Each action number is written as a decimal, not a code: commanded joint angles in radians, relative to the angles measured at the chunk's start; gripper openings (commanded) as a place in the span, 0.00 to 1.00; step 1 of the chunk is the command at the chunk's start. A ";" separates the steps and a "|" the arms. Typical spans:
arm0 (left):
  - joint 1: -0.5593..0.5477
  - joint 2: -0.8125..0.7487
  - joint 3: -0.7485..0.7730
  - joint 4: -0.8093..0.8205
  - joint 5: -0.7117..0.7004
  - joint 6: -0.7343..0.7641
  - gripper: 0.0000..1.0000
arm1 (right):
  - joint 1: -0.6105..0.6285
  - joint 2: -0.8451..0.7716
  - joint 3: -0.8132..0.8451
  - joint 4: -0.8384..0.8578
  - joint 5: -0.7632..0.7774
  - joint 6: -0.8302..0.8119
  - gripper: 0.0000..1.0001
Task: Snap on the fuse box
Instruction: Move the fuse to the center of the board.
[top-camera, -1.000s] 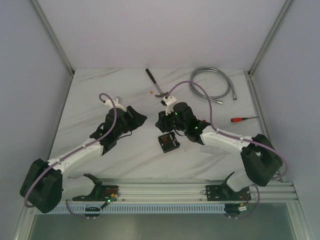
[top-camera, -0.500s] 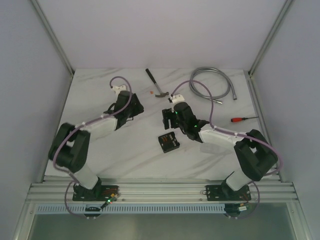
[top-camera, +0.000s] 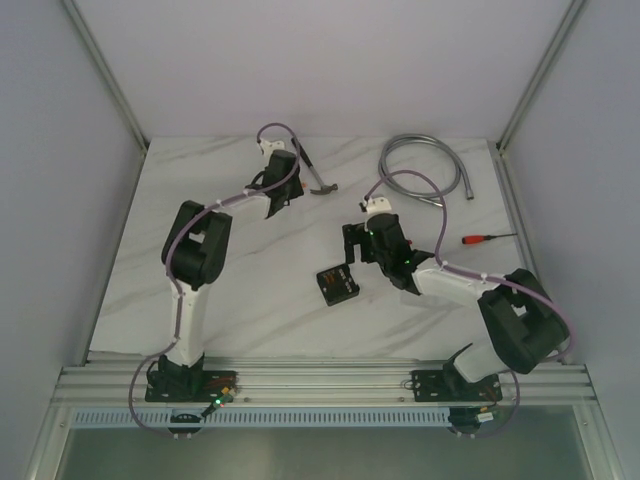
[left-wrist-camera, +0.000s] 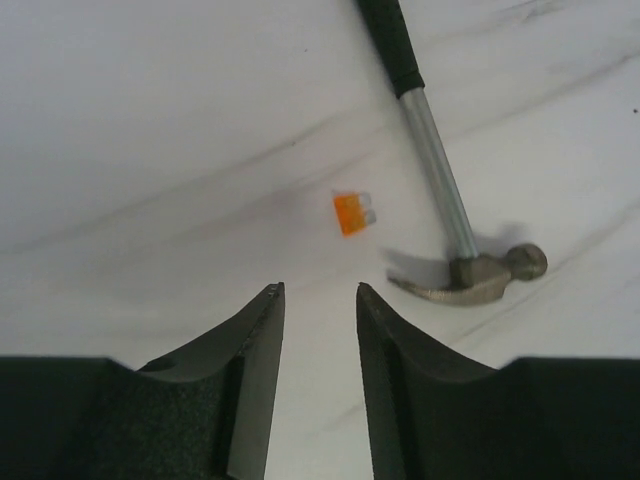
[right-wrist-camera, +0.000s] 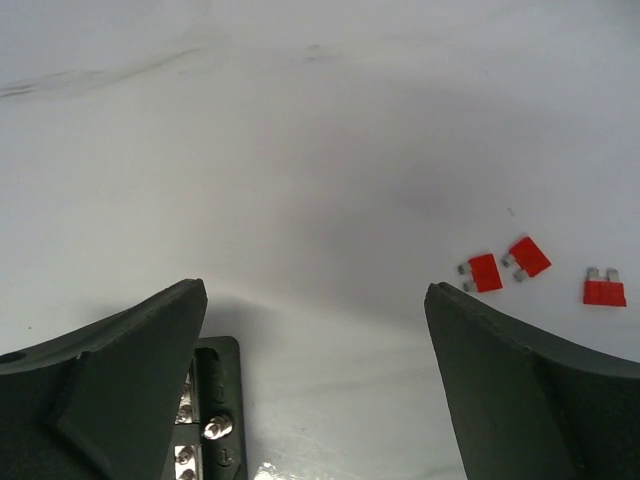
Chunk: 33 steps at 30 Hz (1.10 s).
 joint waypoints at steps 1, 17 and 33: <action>0.005 0.099 0.127 -0.024 -0.016 0.051 0.42 | -0.018 -0.036 -0.018 0.047 -0.001 -0.006 0.99; 0.014 0.289 0.352 -0.120 -0.007 0.046 0.34 | -0.050 -0.036 -0.031 0.048 -0.041 -0.009 1.00; -0.035 0.329 0.357 -0.314 -0.040 0.054 0.26 | -0.058 -0.046 -0.032 0.042 -0.068 -0.001 1.00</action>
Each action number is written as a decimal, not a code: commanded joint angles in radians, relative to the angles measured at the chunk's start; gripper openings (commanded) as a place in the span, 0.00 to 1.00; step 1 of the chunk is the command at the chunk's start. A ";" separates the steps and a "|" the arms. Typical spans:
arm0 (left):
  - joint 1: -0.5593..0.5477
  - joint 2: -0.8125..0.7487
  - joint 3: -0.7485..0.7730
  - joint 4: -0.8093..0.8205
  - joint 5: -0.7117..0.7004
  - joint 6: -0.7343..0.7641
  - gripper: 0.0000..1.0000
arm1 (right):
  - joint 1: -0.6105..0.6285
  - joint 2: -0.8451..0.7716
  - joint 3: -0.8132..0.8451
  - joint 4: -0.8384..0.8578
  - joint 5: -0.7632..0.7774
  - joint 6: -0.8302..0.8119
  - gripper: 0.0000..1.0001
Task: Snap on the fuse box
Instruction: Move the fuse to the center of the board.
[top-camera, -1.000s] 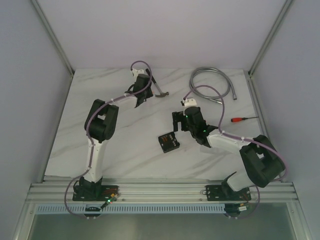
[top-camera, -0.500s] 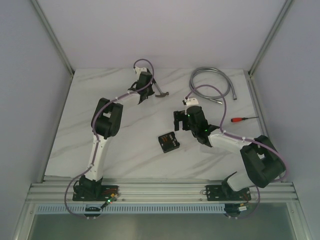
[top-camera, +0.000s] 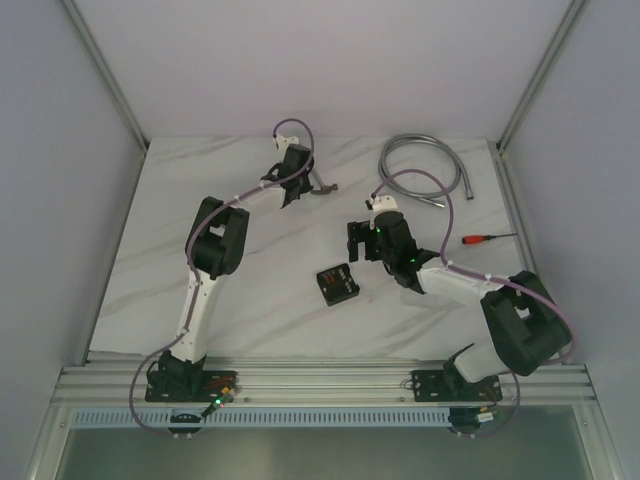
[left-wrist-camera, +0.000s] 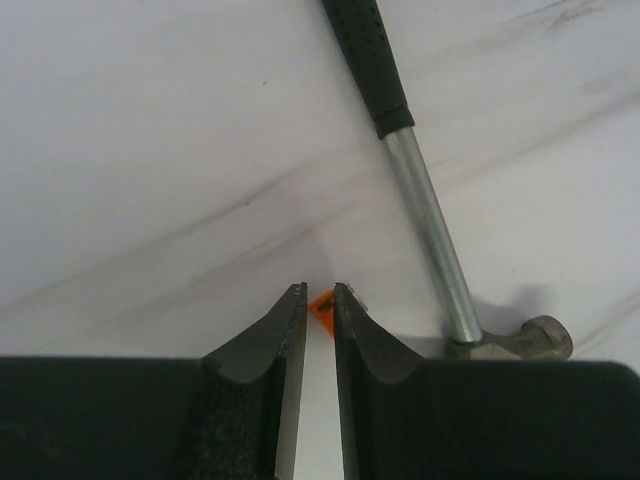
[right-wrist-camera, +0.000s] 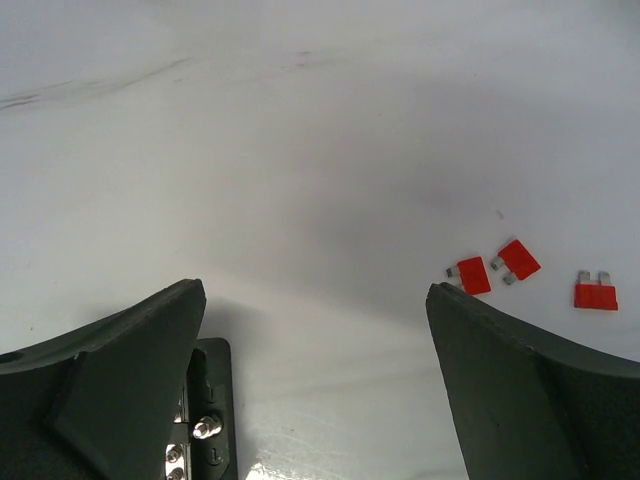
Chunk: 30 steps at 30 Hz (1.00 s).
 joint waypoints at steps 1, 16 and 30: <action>-0.020 0.064 0.000 -0.192 -0.010 0.017 0.25 | -0.006 -0.030 -0.013 0.026 -0.012 0.000 1.00; -0.065 -0.242 -0.451 -0.270 -0.045 -0.021 0.16 | -0.006 -0.088 -0.036 0.012 -0.049 0.024 1.00; -0.187 -0.613 -0.913 -0.202 0.017 -0.129 0.19 | 0.010 -0.168 -0.080 -0.018 -0.121 0.057 1.00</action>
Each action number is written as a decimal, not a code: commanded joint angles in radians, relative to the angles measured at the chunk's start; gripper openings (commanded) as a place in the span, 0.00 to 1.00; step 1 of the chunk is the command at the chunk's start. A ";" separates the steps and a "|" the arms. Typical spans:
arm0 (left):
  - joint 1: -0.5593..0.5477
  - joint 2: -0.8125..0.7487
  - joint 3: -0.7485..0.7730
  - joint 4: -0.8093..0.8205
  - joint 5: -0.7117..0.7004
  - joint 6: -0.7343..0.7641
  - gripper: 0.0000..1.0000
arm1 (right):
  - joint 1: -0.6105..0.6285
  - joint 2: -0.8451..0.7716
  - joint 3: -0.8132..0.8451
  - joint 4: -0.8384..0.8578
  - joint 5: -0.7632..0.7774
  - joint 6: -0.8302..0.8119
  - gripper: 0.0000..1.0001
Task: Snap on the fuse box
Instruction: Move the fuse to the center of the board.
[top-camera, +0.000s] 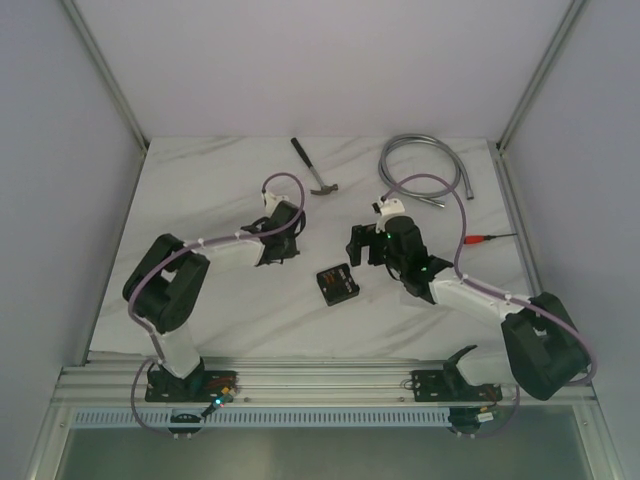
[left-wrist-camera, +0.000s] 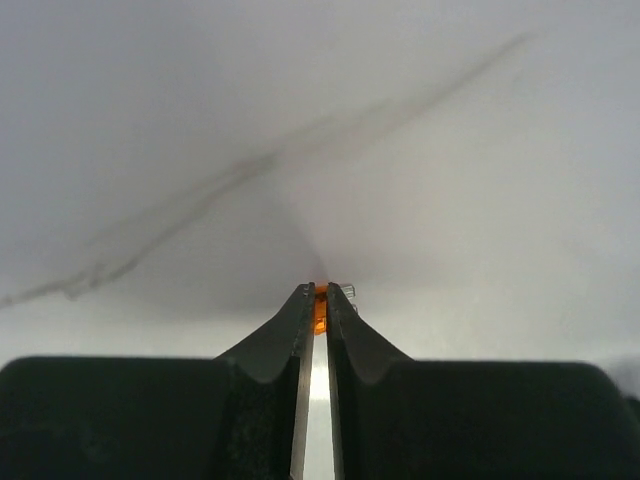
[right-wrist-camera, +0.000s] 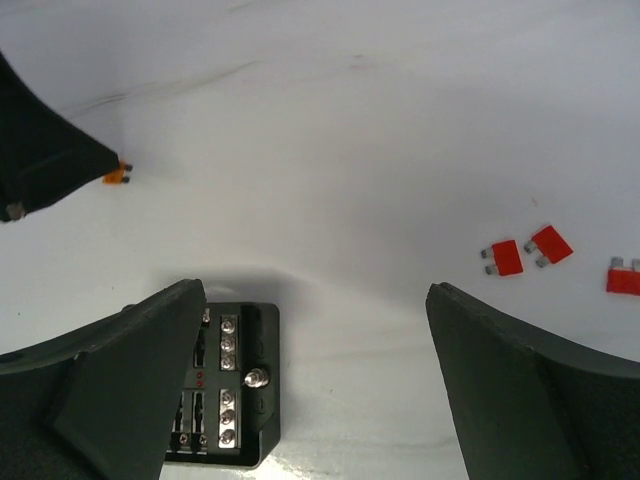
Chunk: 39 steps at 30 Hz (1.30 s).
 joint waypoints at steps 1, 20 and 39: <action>-0.033 -0.036 -0.124 -0.130 0.044 -0.040 0.20 | 0.017 -0.030 -0.019 -0.016 -0.032 0.016 1.00; -0.039 -0.241 -0.223 -0.186 -0.054 -0.105 0.43 | 0.073 -0.032 0.004 -0.050 -0.052 -0.014 1.00; -0.047 -0.119 -0.132 -0.201 -0.166 -0.122 0.61 | 0.080 -0.014 -0.009 -0.031 -0.052 -0.026 1.00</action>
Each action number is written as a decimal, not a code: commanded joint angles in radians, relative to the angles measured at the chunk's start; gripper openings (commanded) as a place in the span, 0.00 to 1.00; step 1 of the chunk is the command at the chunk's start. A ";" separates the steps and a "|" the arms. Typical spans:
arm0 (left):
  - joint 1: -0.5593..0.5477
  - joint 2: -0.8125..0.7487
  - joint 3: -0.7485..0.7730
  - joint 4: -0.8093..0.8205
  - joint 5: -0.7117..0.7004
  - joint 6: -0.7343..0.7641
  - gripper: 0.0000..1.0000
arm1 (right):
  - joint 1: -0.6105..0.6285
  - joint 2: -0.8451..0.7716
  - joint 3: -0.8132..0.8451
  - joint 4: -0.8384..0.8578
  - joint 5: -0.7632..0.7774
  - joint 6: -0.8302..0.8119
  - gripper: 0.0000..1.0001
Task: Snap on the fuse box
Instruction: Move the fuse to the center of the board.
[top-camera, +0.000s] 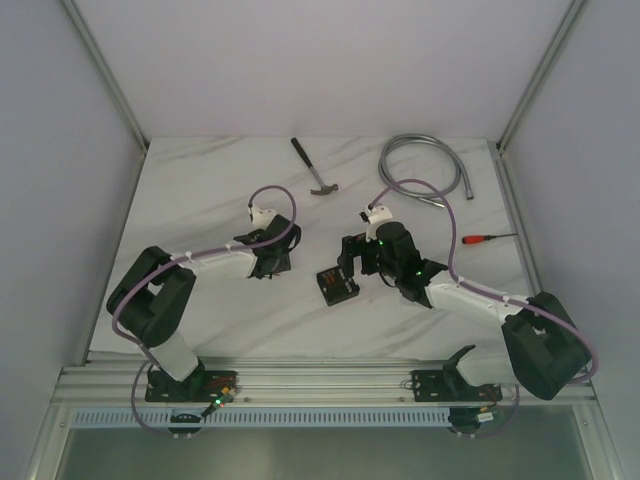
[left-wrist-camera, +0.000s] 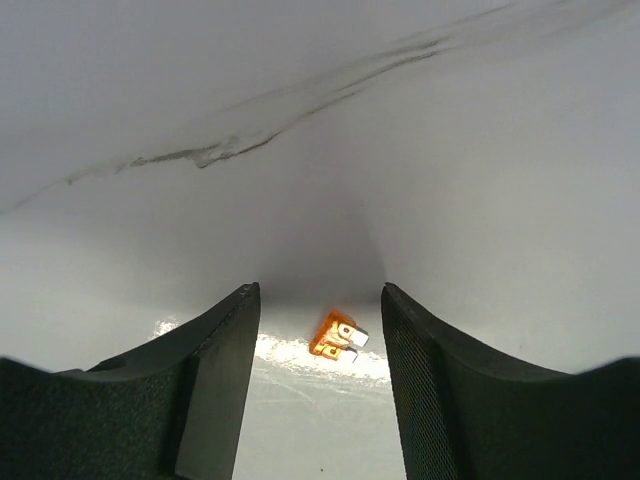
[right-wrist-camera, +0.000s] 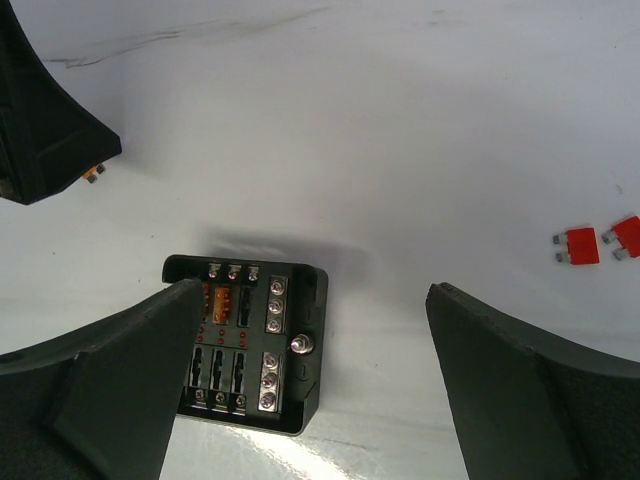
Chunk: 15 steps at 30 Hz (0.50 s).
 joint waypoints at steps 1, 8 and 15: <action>-0.003 0.032 0.010 -0.059 -0.036 -0.002 0.62 | 0.008 -0.007 -0.002 0.013 -0.005 -0.017 1.00; -0.013 -0.017 -0.060 -0.110 -0.030 -0.008 0.69 | 0.008 -0.009 0.000 0.013 -0.005 -0.013 1.00; -0.014 -0.097 -0.115 -0.139 -0.019 -0.025 0.71 | 0.008 -0.013 -0.001 0.012 -0.011 -0.009 1.00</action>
